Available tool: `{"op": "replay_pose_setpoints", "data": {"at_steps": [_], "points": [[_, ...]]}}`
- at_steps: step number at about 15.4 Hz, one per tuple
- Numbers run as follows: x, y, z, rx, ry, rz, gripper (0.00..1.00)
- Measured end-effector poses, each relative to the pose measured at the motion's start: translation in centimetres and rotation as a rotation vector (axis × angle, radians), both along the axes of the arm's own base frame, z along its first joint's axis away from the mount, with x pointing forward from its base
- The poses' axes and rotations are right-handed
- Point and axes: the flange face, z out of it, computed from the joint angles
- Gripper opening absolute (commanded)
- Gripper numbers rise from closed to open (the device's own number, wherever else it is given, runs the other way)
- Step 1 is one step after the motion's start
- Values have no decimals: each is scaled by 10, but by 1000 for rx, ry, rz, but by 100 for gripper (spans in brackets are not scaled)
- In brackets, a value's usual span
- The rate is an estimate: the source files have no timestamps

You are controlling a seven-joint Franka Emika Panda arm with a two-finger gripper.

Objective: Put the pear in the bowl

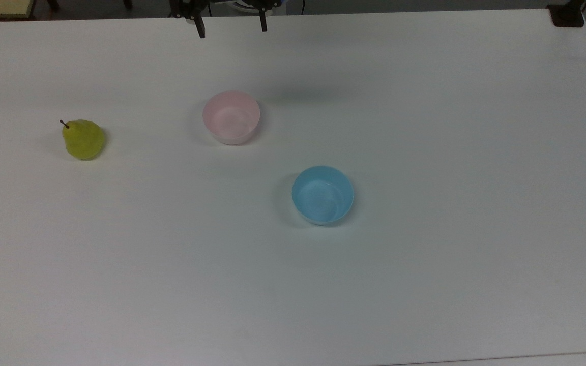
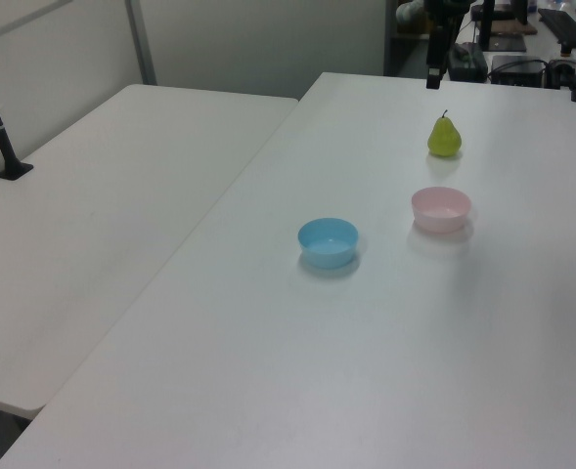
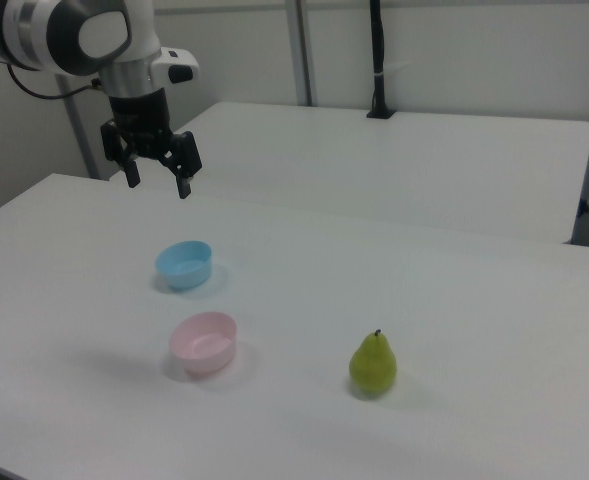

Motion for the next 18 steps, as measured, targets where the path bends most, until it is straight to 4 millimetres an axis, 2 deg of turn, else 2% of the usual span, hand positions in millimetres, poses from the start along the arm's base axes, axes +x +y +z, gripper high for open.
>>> {"op": "replay_pose_setpoints", "data": {"at_steps": [16, 18], "points": [[0, 0, -2, -1, 3, 2, 100], [1, -4, -2, -9, -1, 53, 100]]}}
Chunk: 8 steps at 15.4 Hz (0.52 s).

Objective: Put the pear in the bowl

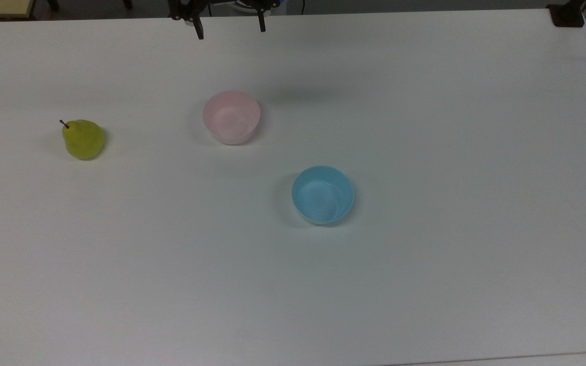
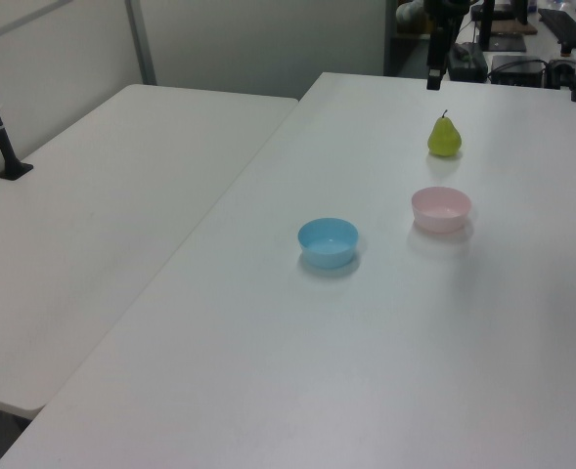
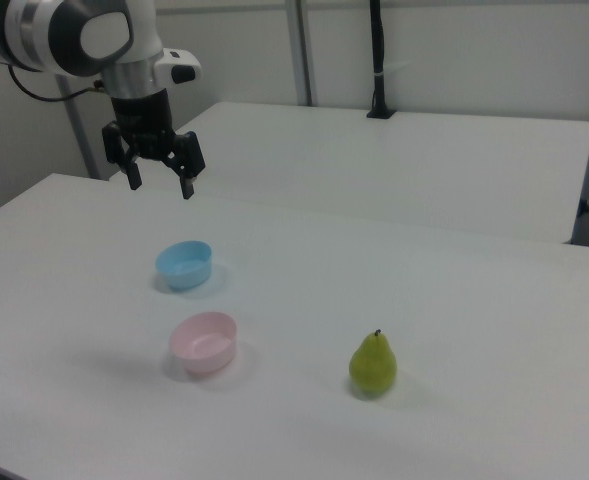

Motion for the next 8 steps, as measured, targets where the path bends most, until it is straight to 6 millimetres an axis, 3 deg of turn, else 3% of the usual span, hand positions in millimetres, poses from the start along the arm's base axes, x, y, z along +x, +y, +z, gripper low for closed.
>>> {"op": "replay_pose_setpoints", "data": {"at_steps": [2, 4, 8], "points": [[0, -16, 0, -9, -10, 123, 100], [-1, -47, -2, -15, -18, 238, 100], [-7, -105, 5, -82, -19, 241, 100]]}}
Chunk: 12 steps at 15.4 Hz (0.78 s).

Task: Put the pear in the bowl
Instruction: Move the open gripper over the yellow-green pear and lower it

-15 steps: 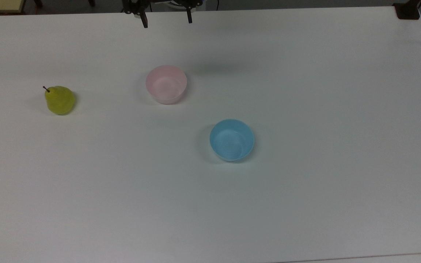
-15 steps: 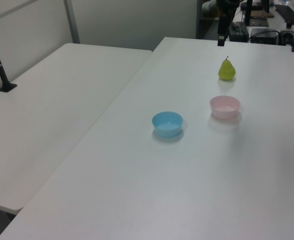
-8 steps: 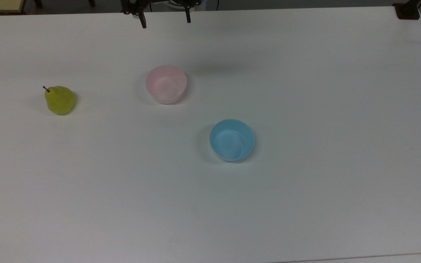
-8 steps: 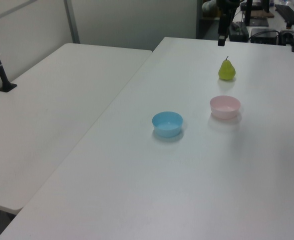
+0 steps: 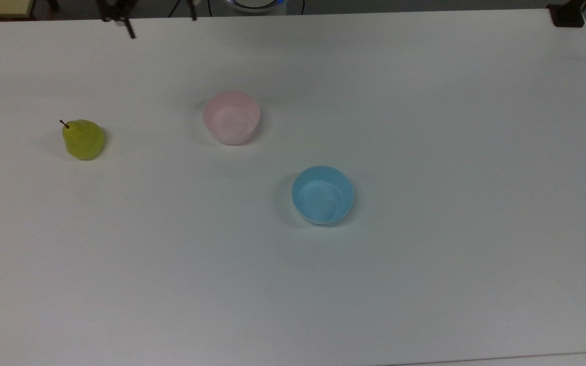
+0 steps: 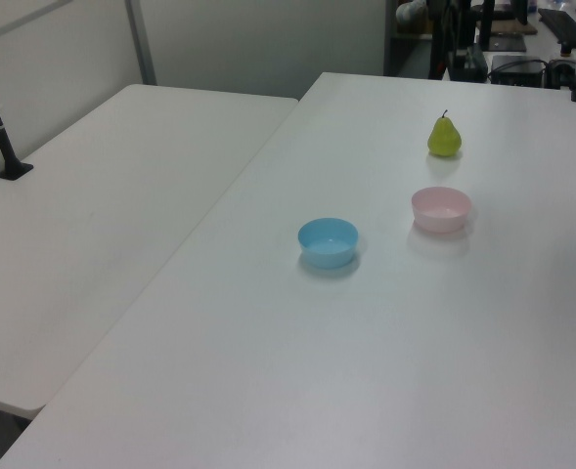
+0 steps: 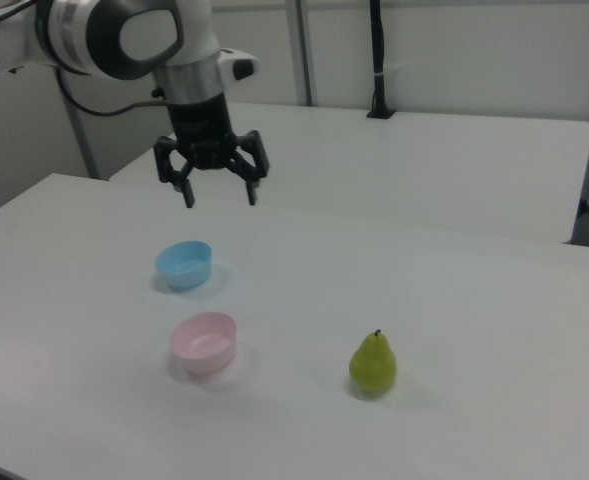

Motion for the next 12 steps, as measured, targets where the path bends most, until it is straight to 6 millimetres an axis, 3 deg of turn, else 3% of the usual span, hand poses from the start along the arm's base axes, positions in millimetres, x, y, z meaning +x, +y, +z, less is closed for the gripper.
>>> {"op": "replay_pose_setpoints", "data": {"at_steps": [4, 7, 12], "points": [[0, -72, -20, -60, 21, -97, 100], [19, -122, -68, -92, 14, -167, 100], [28, -176, -119, -121, -4, -240, 100]]}}
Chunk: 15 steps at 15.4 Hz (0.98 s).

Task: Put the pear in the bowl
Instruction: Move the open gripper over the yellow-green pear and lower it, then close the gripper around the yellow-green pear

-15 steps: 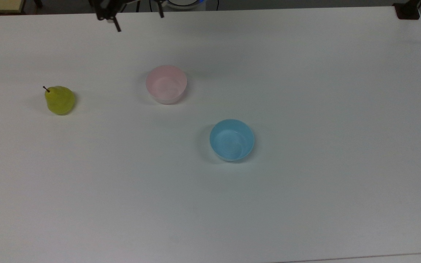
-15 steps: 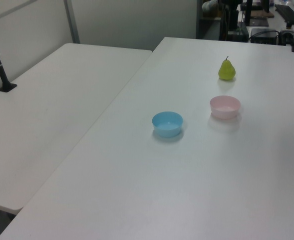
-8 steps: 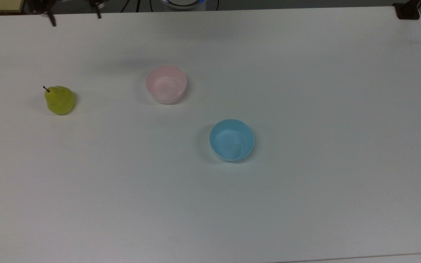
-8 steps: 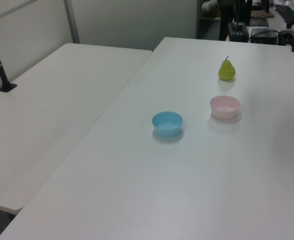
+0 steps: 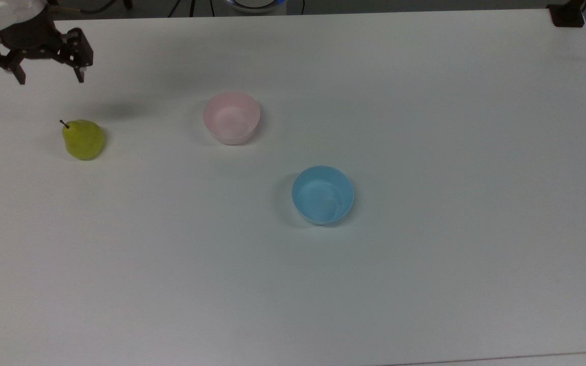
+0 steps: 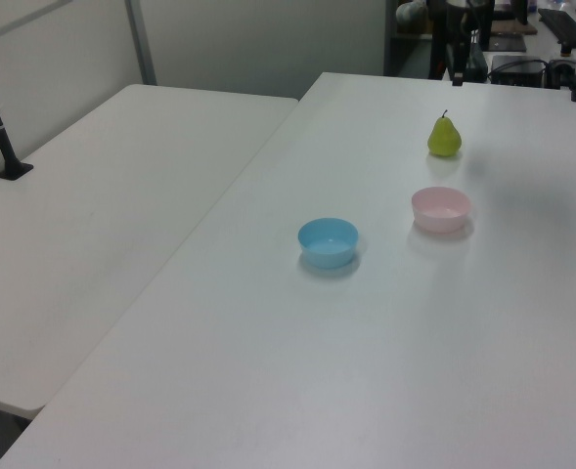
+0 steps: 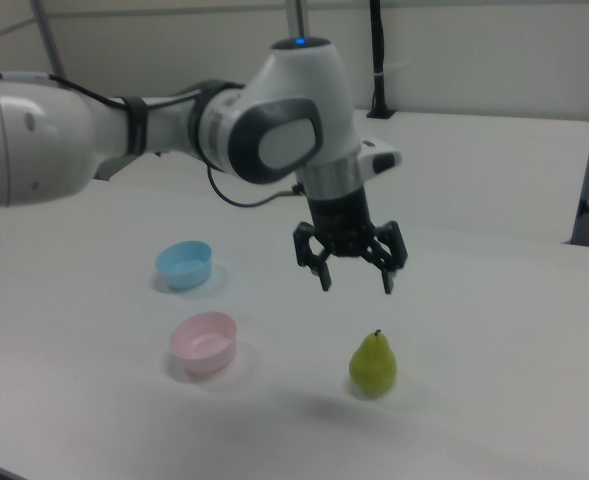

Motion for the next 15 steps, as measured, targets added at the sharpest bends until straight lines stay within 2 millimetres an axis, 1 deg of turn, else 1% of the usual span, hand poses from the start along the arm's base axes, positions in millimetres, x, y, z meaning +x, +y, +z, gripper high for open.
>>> {"op": "replay_pose_setpoints", "data": {"at_steps": [1, 2, 4, 7, 11, 13, 14, 15], "points": [[2, -5, -12, -5, -2, -3, 100], [5, -9, -32, -9, -3, -4, 100], [7, -11, -54, 8, -1, -15, 100], [14, -9, -84, 58, -5, -38, 100], [24, -3, -104, 71, -24, -57, 100], [25, -2, -114, 68, -24, -56, 100], [25, -1, -119, 65, -23, -55, 96], [25, -1, -125, 60, -26, -53, 89]]}}
